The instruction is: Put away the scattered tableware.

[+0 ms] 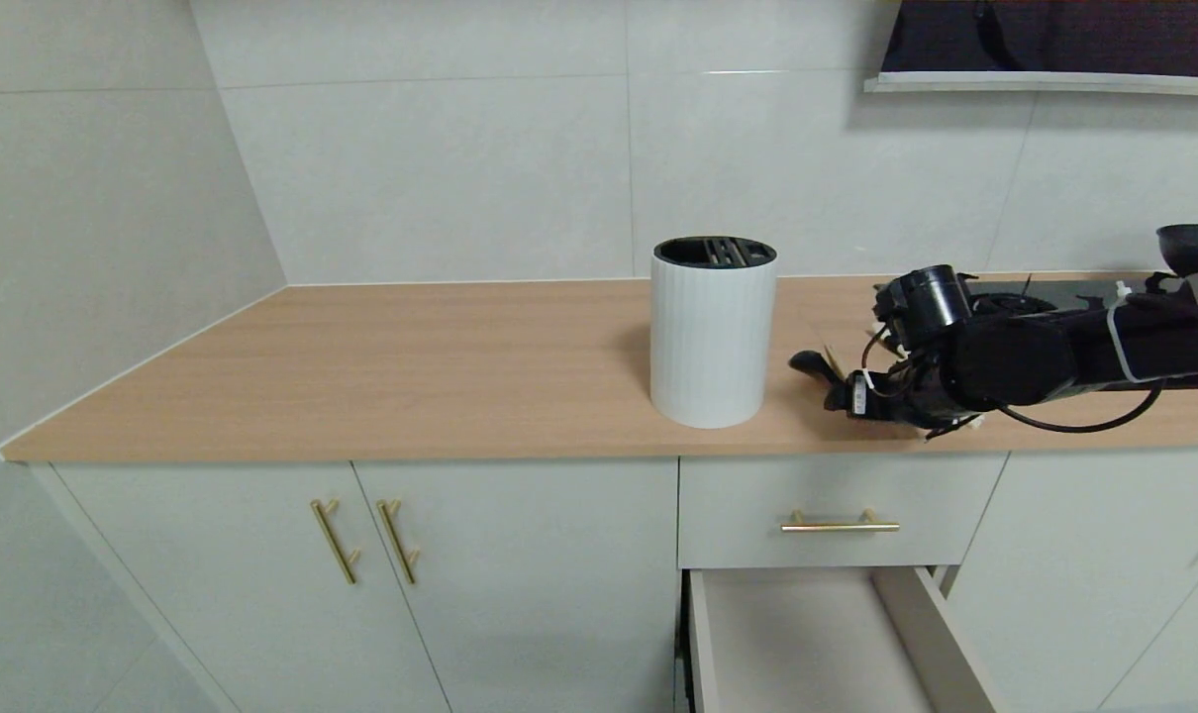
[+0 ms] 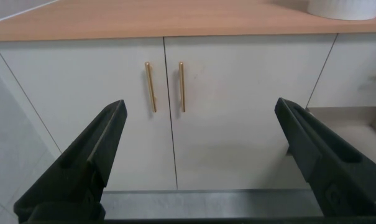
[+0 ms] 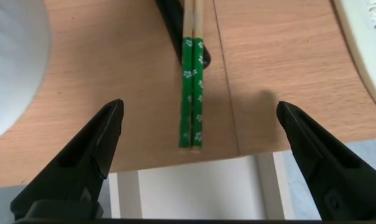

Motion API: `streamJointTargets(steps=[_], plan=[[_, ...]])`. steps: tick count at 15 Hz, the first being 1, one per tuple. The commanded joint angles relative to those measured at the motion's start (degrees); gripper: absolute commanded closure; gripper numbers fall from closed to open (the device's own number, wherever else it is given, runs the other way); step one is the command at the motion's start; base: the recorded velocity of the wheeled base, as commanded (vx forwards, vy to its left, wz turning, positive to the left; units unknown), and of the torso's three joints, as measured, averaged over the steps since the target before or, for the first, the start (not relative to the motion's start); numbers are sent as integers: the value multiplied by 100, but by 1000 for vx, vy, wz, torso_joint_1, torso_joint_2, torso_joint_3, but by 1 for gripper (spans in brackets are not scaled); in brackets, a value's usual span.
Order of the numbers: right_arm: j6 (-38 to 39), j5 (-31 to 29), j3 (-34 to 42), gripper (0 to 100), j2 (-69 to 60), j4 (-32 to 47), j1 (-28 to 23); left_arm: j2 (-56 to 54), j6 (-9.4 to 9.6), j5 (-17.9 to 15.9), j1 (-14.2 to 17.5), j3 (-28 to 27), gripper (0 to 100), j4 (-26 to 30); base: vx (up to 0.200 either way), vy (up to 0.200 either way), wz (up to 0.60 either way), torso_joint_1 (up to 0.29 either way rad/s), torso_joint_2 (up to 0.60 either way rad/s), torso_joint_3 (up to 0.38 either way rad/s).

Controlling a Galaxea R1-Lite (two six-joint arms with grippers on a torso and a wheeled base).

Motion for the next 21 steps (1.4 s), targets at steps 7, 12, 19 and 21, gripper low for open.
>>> streamJointTargets(steps=[7,12,19,21], plan=[[13,9,-44,100,11,39,-35,0,0,2,1,0,0,-2,0,0,0,0,0,0],[74,9,61,100,-323,56,-35,9,0,2,1,0,0,-2,0,0,0,0,0,0],[153,642,2083,100,-3118,91,124,9,0,2,1,0,0,-2,0,0,0,0,0,0],[109,941,2452,100,-3839,707,282,0,0,2,1,0,0,-2,0,0,0,0,0,0]])
